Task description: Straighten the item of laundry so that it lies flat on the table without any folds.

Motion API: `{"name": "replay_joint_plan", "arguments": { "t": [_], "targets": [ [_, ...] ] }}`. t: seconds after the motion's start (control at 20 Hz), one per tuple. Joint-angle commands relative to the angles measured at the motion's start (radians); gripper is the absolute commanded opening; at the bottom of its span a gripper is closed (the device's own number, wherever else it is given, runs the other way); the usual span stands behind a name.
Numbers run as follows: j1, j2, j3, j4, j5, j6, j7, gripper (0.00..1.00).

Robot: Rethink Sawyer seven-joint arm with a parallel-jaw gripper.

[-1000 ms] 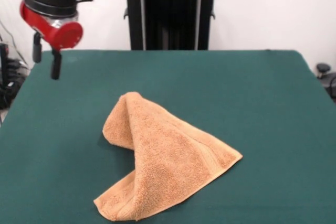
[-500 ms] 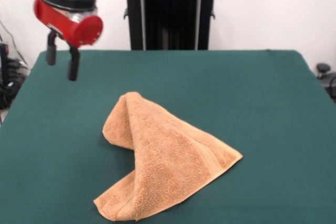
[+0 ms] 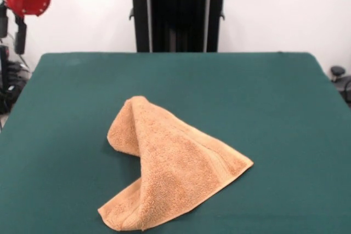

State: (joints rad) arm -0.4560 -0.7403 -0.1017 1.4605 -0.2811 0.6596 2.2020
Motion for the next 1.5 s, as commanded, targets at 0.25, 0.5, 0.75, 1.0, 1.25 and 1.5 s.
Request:
{"name": "replay_joint_plan", "arguments": {
  "t": [0.25,0.5,0.75,1.0,1.25,1.5],
  "targets": [
    [0.159,0.170,0.072,0.063,-0.046,-0.029,0.106,1.00],
    [0.234,0.236,0.014,-0.010,-0.003,-0.027,0.226,1.00],
    [0.303,0.295,-0.049,-0.072,0.026,-0.017,0.308,1.00],
    [0.386,0.363,-0.118,-0.168,0.085,0.035,0.409,1.00],
    [0.418,0.386,-0.148,-0.220,0.153,0.094,0.412,1.00],
    [0.433,0.407,-0.162,-0.233,0.193,0.089,0.420,1.00]
  ]
}}
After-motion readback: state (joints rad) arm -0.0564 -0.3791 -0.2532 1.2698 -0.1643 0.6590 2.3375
